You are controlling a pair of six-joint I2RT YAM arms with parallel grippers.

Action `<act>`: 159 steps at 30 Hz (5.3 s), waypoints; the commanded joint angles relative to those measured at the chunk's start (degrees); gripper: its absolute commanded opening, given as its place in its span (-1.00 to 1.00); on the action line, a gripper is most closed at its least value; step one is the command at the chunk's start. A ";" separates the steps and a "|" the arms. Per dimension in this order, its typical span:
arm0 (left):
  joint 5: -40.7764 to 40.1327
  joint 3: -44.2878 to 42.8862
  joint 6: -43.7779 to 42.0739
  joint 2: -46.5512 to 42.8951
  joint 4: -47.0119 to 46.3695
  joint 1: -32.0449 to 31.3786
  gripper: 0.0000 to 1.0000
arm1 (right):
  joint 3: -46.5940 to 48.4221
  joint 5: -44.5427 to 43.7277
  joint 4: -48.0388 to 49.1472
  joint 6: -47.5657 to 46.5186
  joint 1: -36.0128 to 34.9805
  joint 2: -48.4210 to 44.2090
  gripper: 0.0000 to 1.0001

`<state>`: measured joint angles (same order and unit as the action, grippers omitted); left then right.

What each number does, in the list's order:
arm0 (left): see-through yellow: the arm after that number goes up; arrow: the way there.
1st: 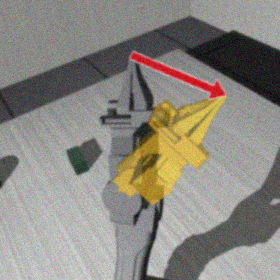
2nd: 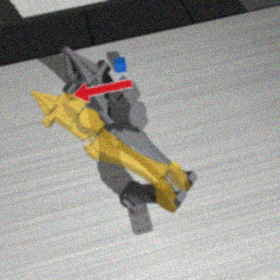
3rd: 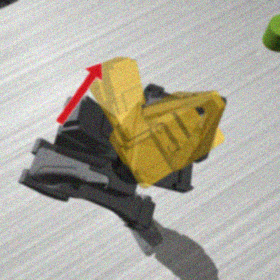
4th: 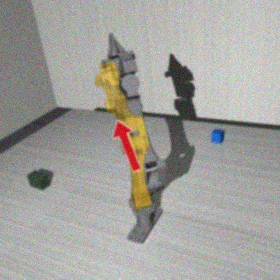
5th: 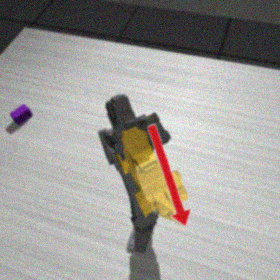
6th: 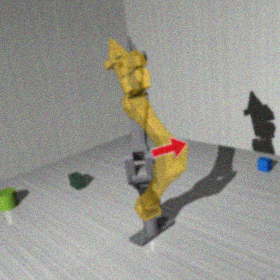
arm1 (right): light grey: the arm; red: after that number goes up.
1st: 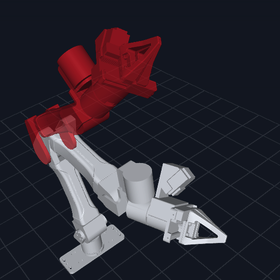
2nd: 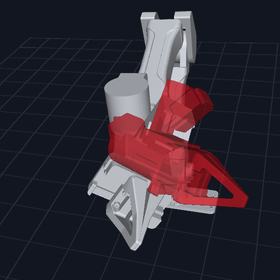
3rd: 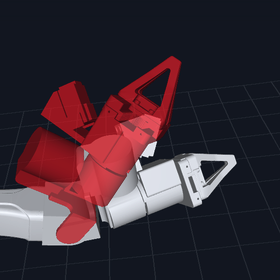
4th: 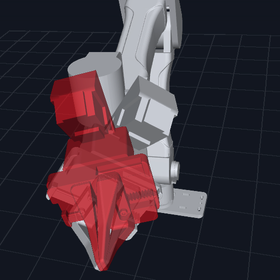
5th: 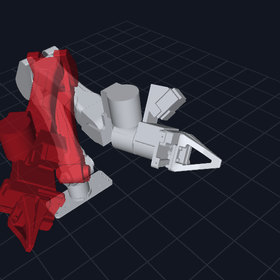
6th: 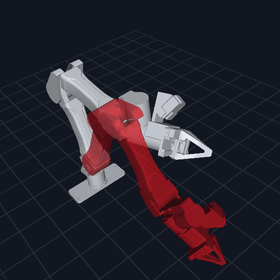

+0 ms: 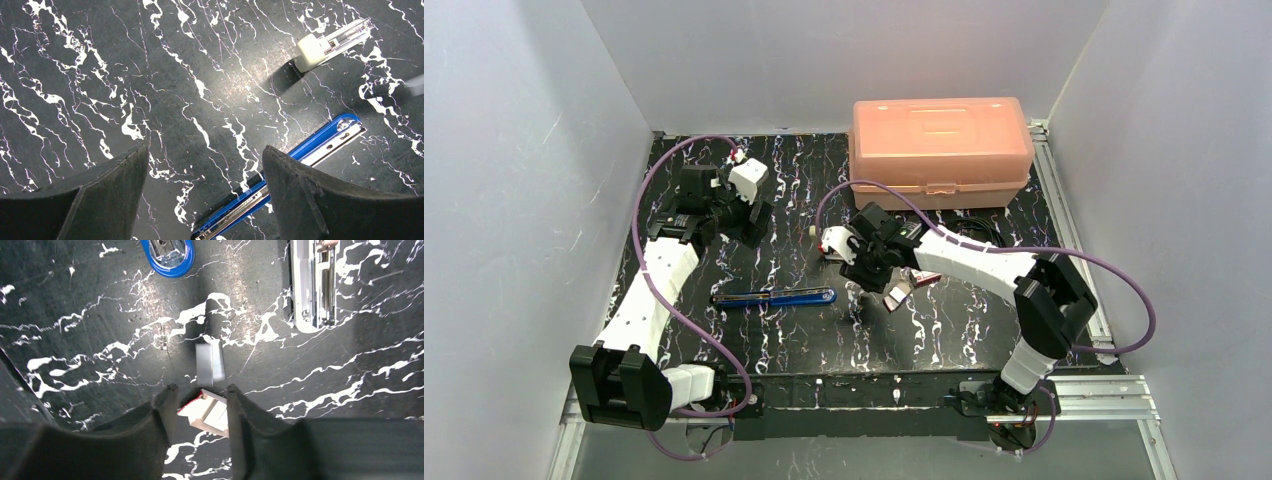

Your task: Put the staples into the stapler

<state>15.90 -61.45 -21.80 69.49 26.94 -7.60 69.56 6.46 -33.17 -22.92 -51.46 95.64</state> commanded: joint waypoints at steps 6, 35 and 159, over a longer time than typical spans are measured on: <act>1.68 0.28 0.64 -0.59 0.18 0.30 0.63 | 1.32 0.95 -1.35 -0.67 -0.18 -1.15 0.27; 1.04 2.13 -0.25 -1.98 -0.13 0.65 0.63 | -2.27 10.95 5.92 -23.67 -0.13 6.02 0.07; 2.11 0.63 1.75 -1.40 1.27 2.32 0.64 | -9.57 7.57 10.87 -8.63 -1.81 4.05 -0.19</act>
<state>17.17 -59.53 -19.53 69.10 27.44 -5.69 61.89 15.22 -22.90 -31.77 -53.32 101.21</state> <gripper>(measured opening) 0.817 0.420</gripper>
